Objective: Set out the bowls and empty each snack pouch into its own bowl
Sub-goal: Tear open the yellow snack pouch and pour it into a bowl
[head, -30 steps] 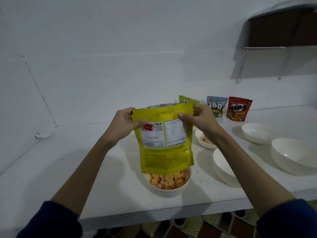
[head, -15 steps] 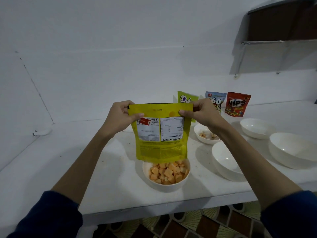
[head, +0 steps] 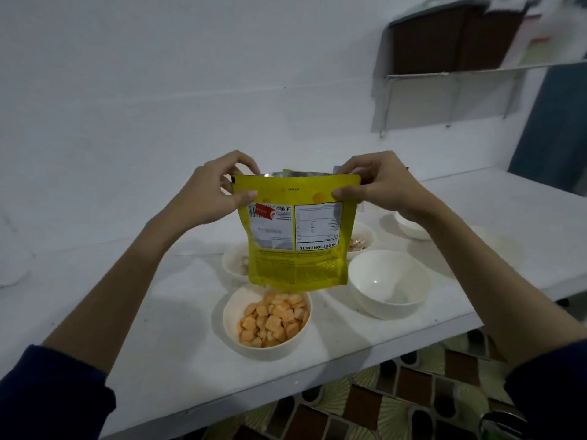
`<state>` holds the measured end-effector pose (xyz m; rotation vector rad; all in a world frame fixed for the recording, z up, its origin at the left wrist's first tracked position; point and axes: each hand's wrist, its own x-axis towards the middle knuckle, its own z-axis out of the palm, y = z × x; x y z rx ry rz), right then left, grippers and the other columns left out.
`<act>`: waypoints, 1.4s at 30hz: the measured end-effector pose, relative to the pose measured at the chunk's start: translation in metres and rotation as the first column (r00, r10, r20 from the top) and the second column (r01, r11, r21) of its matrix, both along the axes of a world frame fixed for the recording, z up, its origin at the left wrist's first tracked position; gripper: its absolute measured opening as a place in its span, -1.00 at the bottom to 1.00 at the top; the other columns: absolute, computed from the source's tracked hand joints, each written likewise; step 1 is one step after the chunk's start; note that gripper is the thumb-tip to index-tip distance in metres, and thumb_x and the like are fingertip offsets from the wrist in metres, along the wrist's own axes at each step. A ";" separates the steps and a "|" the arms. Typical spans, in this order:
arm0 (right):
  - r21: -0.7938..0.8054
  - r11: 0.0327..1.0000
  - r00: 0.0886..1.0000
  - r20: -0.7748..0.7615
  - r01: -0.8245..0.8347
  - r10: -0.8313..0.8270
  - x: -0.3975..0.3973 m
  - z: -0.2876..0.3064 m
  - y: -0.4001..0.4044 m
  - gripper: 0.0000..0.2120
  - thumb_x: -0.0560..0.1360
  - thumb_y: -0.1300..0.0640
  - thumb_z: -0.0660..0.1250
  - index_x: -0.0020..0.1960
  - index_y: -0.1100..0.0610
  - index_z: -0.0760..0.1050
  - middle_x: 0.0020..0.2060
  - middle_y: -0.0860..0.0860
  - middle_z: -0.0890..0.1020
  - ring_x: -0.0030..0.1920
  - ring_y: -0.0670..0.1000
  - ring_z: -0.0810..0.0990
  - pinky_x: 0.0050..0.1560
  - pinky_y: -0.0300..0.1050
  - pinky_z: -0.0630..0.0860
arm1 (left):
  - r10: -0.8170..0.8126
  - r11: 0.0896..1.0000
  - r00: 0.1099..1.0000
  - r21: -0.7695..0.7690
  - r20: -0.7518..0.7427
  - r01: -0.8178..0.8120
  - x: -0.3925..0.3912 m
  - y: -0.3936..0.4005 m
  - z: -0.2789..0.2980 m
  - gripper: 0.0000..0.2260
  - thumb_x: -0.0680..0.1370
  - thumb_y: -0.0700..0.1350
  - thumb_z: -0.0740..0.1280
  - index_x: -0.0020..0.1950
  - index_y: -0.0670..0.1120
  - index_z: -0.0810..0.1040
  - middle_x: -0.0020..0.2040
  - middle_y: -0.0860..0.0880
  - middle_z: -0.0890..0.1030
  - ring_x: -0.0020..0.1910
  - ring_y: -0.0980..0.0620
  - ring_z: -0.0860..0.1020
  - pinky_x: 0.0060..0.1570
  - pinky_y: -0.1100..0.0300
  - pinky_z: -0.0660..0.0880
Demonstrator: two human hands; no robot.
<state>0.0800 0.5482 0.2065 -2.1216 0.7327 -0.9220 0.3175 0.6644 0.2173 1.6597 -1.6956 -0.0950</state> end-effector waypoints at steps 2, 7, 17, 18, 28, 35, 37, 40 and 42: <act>0.000 0.999 0.999 0.000 0.035 -0.035 -0.039 0.007 -0.004 -0.87 0.33 0.26 0.48 -0.18 0.13 0.56 -0.28 0.25 0.62 -0.33 0.02 0.54 -0.33 -0.14 0.51 | -0.065 0.998 0.997 -0.020 0.036 0.066 -0.032 -0.013 0.012 -0.69 0.43 -0.19 0.41 -0.13 0.22 0.42 -0.19 0.11 0.50 -0.29 0.07 0.52 -0.31 0.44 0.44; -0.020 0.989 0.984 -0.098 0.146 -0.147 -0.159 0.005 -0.014 -0.87 0.37 0.22 0.43 -0.08 0.19 0.58 -0.13 0.18 0.66 -0.13 0.14 0.64 -0.12 -0.03 0.62 | -0.246 0.969 0.966 0.000 0.084 0.247 -0.138 -0.048 0.014 -0.79 0.45 -0.19 0.40 -0.05 0.10 0.49 -0.18 0.06 0.51 -0.35 0.00 0.45 -0.29 0.25 0.43; -0.008 0.960 0.921 -0.277 0.281 -0.272 -0.426 -0.074 -0.055 -0.92 0.36 0.26 0.45 -0.16 0.25 0.64 -0.24 0.10 0.68 -0.29 -0.03 0.63 -0.18 -0.28 0.61 | -0.392 0.906 0.917 0.142 -0.067 0.398 -0.390 -0.125 -0.088 -0.83 0.43 -0.17 0.41 -0.12 0.08 0.50 -0.16 0.02 0.58 -0.25 -0.10 0.56 -0.15 -0.02 0.54; 0.001 0.954 0.911 -0.298 0.300 -0.287 -0.447 -0.090 -0.059 -0.95 0.35 0.26 0.46 -0.19 0.22 0.64 -0.27 0.09 0.68 -0.31 -0.09 0.62 -0.19 -0.30 0.59 | -0.395 0.896 0.915 0.184 -0.085 0.404 -0.412 -0.130 -0.105 -0.84 0.44 -0.17 0.40 -0.13 0.07 0.50 -0.18 0.03 0.58 -0.26 -0.11 0.57 -0.15 -0.05 0.55; 0.021 0.852 0.705 -0.573 0.523 -0.418 -0.550 -0.264 -0.107 -0.89 0.40 0.29 0.37 -0.10 0.25 0.65 -0.16 0.16 0.70 -0.13 0.12 0.65 -0.06 -0.10 0.55 | -0.414 0.782 0.905 0.469 -0.100 0.410 -0.540 -0.200 -0.277 -0.86 0.49 -0.19 0.33 -0.08 0.03 0.44 -0.15 0.07 0.54 -0.11 0.03 0.55 -0.16 0.11 0.51; 0.125 0.834 0.671 -0.662 0.537 -0.334 -0.566 -0.415 -0.157 -0.85 0.45 0.27 0.29 -0.17 0.33 0.61 -0.22 0.26 0.66 -0.20 0.24 0.59 -0.25 -0.01 0.49 | -0.315 0.728 0.940 0.601 -0.135 0.330 -0.568 -0.253 -0.425 -0.82 0.47 -0.27 0.31 -0.15 0.02 0.42 -0.15 -0.06 0.60 -0.14 -0.05 0.58 -0.16 -0.05 0.56; 0.150 0.838 0.671 -0.678 0.525 -0.299 -0.567 -0.465 -0.169 -0.84 0.44 0.29 0.27 -0.17 0.36 0.59 -0.24 0.30 0.64 -0.21 0.27 0.58 -0.21 0.09 0.52 | -0.310 0.709 0.941 0.626 -0.136 0.324 -0.573 -0.262 -0.471 -0.89 0.47 -0.29 0.29 -0.12 -0.08 0.45 -0.14 -0.10 0.60 -0.12 -0.08 0.58 -0.15 -0.01 0.55; 0.193 0.834 0.671 -0.696 0.517 -0.254 -0.568 -0.543 -0.183 -0.84 0.42 0.31 0.27 -0.13 0.35 0.60 -0.20 0.28 0.66 -0.15 0.28 0.59 -0.10 0.09 0.53 | -0.290 0.701 0.948 0.645 -0.132 0.304 -0.577 -0.273 -0.548 -0.87 0.45 -0.26 0.30 -0.17 -0.04 0.42 -0.16 -0.07 0.59 -0.15 -0.06 0.57 -0.16 -0.07 0.54; 0.221 0.842 0.669 -0.715 0.492 -0.204 -0.570 -0.593 -0.191 -0.82 0.42 0.30 0.28 -0.07 0.27 0.64 -0.14 0.22 0.68 -0.10 0.22 0.62 -0.04 0.00 0.52 | -0.279 0.689 0.955 0.673 -0.098 0.270 -0.577 -0.279 -0.601 -0.84 0.44 -0.21 0.31 -0.18 0.04 0.39 -0.15 0.00 0.58 -0.16 -0.02 0.56 -0.17 -0.08 0.55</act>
